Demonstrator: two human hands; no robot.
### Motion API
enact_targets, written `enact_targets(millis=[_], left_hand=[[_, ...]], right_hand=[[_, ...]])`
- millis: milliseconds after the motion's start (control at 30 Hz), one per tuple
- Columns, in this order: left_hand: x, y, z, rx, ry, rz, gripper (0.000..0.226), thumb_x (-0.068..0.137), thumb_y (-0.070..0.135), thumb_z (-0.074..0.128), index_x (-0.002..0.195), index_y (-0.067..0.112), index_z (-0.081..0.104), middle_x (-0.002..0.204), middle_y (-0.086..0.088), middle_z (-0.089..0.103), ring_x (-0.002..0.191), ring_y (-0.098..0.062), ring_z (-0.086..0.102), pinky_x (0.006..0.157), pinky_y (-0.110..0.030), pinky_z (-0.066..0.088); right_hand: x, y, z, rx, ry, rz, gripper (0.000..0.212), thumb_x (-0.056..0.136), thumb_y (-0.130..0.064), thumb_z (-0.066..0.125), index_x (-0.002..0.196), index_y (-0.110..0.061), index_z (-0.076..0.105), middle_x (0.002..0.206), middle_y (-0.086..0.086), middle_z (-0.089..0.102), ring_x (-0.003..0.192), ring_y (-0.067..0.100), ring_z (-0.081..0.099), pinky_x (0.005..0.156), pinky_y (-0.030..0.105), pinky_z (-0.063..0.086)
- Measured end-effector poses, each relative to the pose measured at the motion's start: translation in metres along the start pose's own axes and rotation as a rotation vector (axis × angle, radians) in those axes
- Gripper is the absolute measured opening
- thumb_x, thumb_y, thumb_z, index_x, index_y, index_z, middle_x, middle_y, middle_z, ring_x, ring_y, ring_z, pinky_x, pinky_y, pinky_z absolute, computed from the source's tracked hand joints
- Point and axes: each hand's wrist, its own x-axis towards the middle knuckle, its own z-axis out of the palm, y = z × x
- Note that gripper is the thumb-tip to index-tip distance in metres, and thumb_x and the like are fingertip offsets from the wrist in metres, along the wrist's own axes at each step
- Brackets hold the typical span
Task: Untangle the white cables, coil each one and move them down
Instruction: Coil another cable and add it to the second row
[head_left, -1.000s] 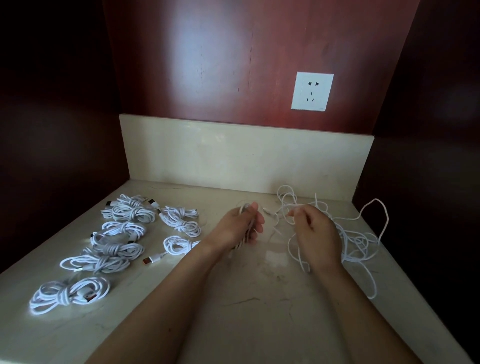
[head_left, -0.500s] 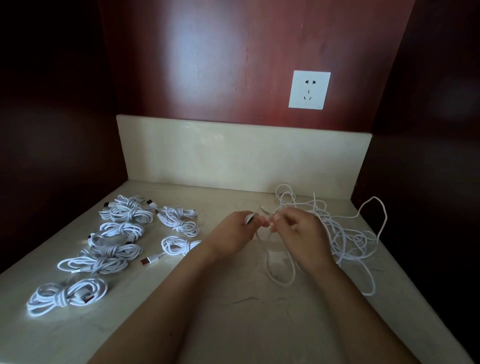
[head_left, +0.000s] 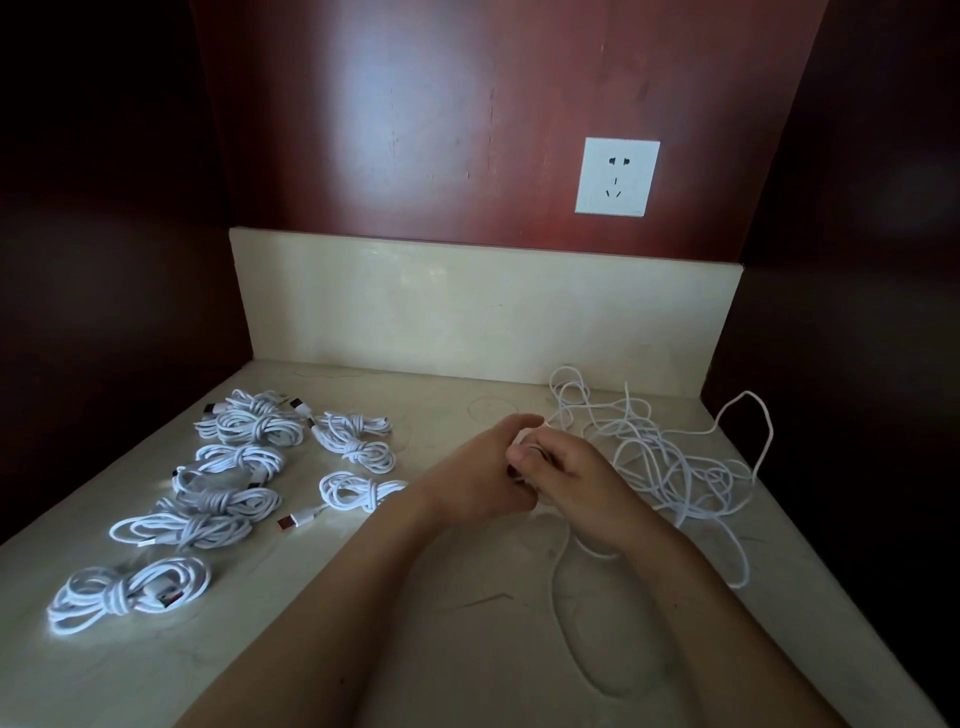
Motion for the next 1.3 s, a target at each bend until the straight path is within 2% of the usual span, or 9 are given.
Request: enact_targets(millis=[167, 300, 433, 533, 633, 733, 900, 1167, 1300], left_hand=[[0.0, 0.002, 0.0, 0.227, 0.167, 0.008, 0.037, 0.08, 0.018, 0.065, 0.116, 0.021, 0.058, 0.1, -0.001, 0.07, 0.093, -0.023, 0.065, 0.074, -0.034, 0.049], [0.001, -0.003, -0.004, 0.424, 0.275, 0.042, 0.016, 0.094, 0.029, 0.053, 0.102, 0.023, 0.065, 0.099, -0.002, 0.071, 0.095, -0.027, 0.063, 0.069, -0.032, 0.042], [0.002, -0.001, -0.003, 0.205, 0.237, 0.048, 0.033, 0.083, 0.05, 0.052, 0.083, 0.021, 0.066, 0.075, 0.005, 0.066, 0.073, -0.016, 0.063, 0.066, -0.035, 0.049], [0.001, 0.007, -0.005, 0.05, 0.25, 0.007, 0.035, 0.076, 0.054, 0.06, 0.068, 0.02, 0.057, 0.056, 0.01, 0.049, 0.055, -0.008, 0.045, 0.059, -0.031, 0.038], [-0.002, 0.016, -0.007, -0.158, 0.291, -0.014, 0.043, 0.085, 0.066, 0.041, 0.061, 0.034, 0.056, 0.054, 0.015, 0.049, 0.056, -0.005, 0.043, 0.063, -0.031, 0.036], [0.0, 0.011, -0.005, -0.196, 0.428, -0.022, 0.05, 0.089, 0.066, 0.033, 0.061, 0.027, 0.047, 0.054, 0.01, 0.046, 0.056, -0.01, 0.043, 0.064, -0.039, 0.042], [0.006, 0.004, -0.005, -0.314, 0.507, 0.031, 0.045, 0.083, 0.059, 0.053, 0.059, 0.023, 0.038, 0.056, 0.002, 0.038, 0.056, -0.015, 0.037, 0.068, -0.049, 0.047], [0.006, 0.002, -0.013, -0.403, 0.433, 0.02, 0.045, 0.093, 0.022, 0.065, 0.056, 0.018, 0.039, 0.048, 0.009, 0.038, 0.047, -0.006, 0.032, 0.051, -0.023, 0.031], [0.004, 0.01, -0.013, -0.513, 0.302, 0.001, 0.045, 0.098, 0.016, 0.056, 0.058, 0.016, 0.036, 0.042, 0.012, 0.033, 0.038, -0.003, 0.027, 0.04, -0.015, 0.026]], right_hand=[[0.005, -0.001, -0.003, 0.047, 0.072, 0.027, 0.033, 0.098, -0.017, 0.057, 0.065, -0.019, 0.055, 0.048, -0.016, 0.048, 0.05, 0.0, 0.045, 0.058, 0.025, 0.035], [0.007, 0.0, -0.01, 0.127, 0.176, 0.016, 0.041, 0.091, -0.037, 0.055, 0.072, -0.001, 0.054, 0.046, -0.015, 0.04, 0.045, 0.002, 0.038, 0.054, 0.023, 0.028], [0.008, 0.004, -0.012, 0.21, 0.225, 0.055, 0.036, 0.099, -0.025, 0.055, 0.069, -0.007, 0.05, 0.045, -0.015, 0.038, 0.041, 0.0, 0.036, 0.047, 0.014, 0.028], [0.008, 0.003, -0.012, 0.323, 0.245, 0.098, 0.032, 0.099, -0.023, 0.056, 0.072, -0.007, 0.05, 0.046, -0.012, 0.033, 0.04, 0.003, 0.029, 0.042, 0.018, 0.026], [0.009, 0.001, -0.008, 0.371, 0.25, 0.104, 0.032, 0.1, -0.021, 0.053, 0.07, -0.012, 0.05, 0.046, -0.012, 0.032, 0.04, 0.004, 0.028, 0.041, 0.018, 0.025], [0.01, 0.0, -0.004, 0.353, 0.254, 0.088, 0.036, 0.101, -0.02, 0.052, 0.065, -0.018, 0.047, 0.046, -0.011, 0.034, 0.04, 0.003, 0.029, 0.041, 0.017, 0.027], [0.008, -0.001, -0.001, 0.302, 0.28, 0.068, 0.03, 0.1, -0.018, 0.052, 0.07, -0.016, 0.057, 0.044, -0.012, 0.036, 0.04, 0.001, 0.031, 0.043, 0.016, 0.027], [0.006, -0.001, -0.01, 0.286, 0.331, -0.072, 0.019, 0.087, -0.025, 0.061, 0.082, -0.006, 0.057, 0.054, -0.01, 0.04, 0.049, 0.006, 0.032, 0.048, 0.019, 0.029], [0.004, -0.008, -0.006, 0.394, 0.333, 0.038, 0.013, 0.096, -0.012, 0.059, 0.083, -0.01, 0.059, 0.059, 0.0, 0.039, 0.048, 0.006, 0.031, 0.045, 0.02, 0.026]])
